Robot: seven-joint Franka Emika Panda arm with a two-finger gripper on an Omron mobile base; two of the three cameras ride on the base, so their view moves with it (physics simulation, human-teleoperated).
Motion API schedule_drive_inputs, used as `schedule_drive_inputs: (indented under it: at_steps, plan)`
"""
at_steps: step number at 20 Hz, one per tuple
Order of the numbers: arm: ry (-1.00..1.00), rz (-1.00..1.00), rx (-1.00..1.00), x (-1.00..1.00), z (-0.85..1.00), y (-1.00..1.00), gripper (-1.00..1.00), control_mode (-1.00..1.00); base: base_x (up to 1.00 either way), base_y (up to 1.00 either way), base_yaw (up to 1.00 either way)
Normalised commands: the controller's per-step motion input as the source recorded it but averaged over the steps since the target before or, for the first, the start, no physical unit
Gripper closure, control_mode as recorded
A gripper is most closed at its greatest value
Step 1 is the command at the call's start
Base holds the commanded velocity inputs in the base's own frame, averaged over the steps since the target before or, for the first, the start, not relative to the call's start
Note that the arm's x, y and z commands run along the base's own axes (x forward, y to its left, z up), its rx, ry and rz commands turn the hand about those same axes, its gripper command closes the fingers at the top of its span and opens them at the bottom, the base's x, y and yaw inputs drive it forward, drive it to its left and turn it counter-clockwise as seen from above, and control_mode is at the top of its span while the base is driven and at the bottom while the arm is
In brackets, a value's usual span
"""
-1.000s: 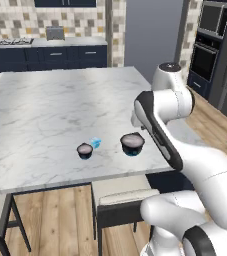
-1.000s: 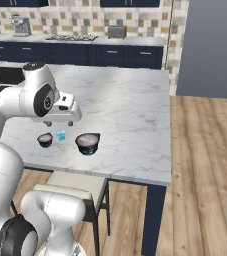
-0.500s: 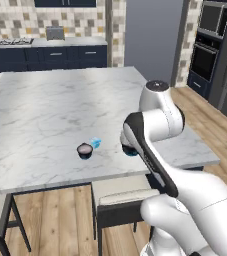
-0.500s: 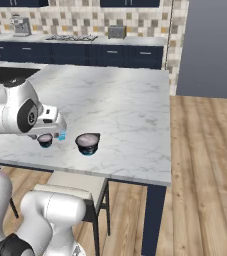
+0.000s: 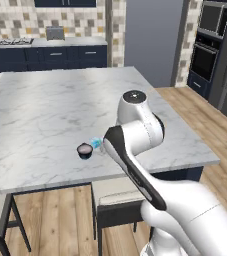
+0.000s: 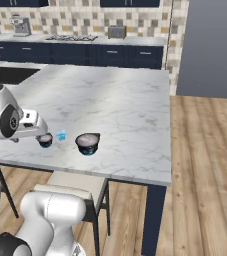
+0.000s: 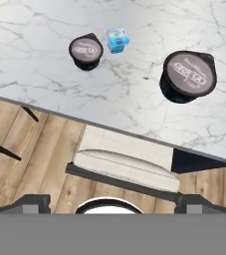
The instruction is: Stack the yogurt containers by placing the smaller containers on top of the larger containers.
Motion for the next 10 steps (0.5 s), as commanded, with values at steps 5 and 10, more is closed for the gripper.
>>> schedule_drive_inputs:
  at_steps: [5,10]
  plan:
    - [-0.05,0.02,-0.01,0.0,-0.2,0.37,-1.0,-1.0,0.0,0.0,0.0]
    - [-0.07,0.0,-0.05,0.0,-0.15,0.2,-1.0,-1.0,0.0,0.0,0.0]
